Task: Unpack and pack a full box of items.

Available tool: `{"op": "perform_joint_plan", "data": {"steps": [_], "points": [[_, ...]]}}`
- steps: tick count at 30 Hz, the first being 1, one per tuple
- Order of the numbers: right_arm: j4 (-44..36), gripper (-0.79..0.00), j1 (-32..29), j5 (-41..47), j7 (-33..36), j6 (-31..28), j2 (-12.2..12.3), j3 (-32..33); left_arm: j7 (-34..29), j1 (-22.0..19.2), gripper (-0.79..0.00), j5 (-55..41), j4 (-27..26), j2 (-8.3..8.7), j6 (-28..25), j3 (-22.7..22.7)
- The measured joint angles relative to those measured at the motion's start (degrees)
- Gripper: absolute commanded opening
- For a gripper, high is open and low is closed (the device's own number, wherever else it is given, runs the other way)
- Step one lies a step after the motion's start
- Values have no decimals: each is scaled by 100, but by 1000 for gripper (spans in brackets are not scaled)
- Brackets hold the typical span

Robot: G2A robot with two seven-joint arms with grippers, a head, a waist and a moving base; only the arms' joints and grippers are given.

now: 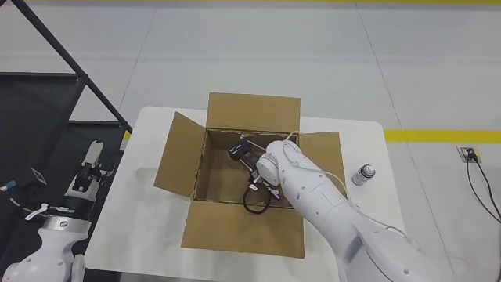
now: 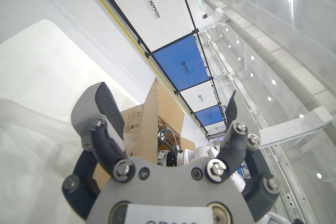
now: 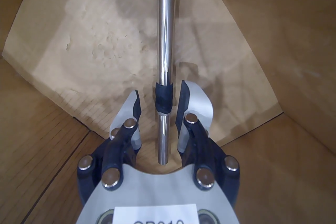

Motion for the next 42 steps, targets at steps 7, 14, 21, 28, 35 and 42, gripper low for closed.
{"op": "perform_joint_plan", "data": {"steps": [7, 14, 21, 28, 35, 42], "points": [[280, -493, 15, -29, -29, -69, -134, 26, 0, 0, 0, 0, 0, 0, 0, 0], [479, -785, 45, -65, -45, -146, -230, 64, 0, 0, 0, 0, 0, 0, 0, 0], [595, -785, 126, -10, -139, -351, -271, 157, 0, 0, 0, 0, 0, 0, 0, 0], [589, -785, 322, 230, -348, -968, -217, 364, 0, 0, 0, 0, 0, 0, 0, 0], [522, -785, 495, 370, -467, -1495, -68, 561, 0, 0, 0, 0, 0, 0, 0, 0], [331, -785, 625, 545, -259, -1943, 140, 784, 0, 0, 0, 0, 0, 0, 0, 0]]}}
